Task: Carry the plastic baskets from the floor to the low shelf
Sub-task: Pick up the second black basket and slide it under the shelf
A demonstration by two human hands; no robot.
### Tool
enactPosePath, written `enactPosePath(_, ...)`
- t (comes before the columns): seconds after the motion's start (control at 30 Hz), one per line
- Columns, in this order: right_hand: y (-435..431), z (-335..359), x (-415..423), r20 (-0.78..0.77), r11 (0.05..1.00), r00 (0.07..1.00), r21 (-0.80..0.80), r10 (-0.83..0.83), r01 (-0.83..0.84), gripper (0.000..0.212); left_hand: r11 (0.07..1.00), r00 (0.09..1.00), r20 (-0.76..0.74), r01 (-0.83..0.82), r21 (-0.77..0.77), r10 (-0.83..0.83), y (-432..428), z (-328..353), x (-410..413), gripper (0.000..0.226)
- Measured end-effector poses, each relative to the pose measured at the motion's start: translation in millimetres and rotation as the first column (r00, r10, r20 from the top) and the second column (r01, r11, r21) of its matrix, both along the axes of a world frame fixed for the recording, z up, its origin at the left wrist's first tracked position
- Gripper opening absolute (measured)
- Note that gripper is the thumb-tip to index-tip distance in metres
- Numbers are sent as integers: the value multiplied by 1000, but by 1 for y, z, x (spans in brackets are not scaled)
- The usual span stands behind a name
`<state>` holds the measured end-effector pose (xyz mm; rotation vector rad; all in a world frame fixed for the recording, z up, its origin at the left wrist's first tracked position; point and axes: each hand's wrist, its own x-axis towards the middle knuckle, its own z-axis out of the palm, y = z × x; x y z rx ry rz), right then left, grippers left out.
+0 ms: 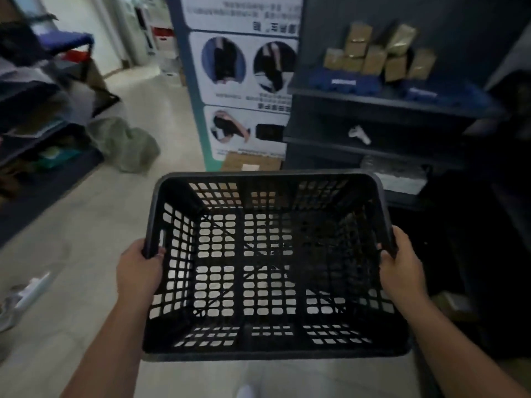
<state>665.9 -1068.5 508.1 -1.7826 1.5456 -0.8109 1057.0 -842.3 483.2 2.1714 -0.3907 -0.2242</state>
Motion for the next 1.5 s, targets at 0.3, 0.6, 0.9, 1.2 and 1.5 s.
enactPosePath(0.3,-123,-37,-69,-25,956,958,56,-286,287,49,963,960,-82,270,-12,-270,-221,-29,-28,11)
enactPosePath(0.6,-285,-121,-127,-80,920,932,151,-353,361,51,945,926,-219,325,44,-308,-406,-115,-84,16)
enactPosePath(0.9,-454,-259,-148,-159,916,943,234,-294,325,52,952,942,-254,263,157,-218,-556,-246,-115,14)
enactPosePath(1.2,-525,-408,-140,-178,932,957,242,-229,268,50,931,940,-286,262,256,-186,-633,-390,-105,11)
enactPosePath(1.5,-550,-487,-132,-197,916,955,295,-220,272,54,876,940,-274,299,378,-203,-666,-463,-98,5)
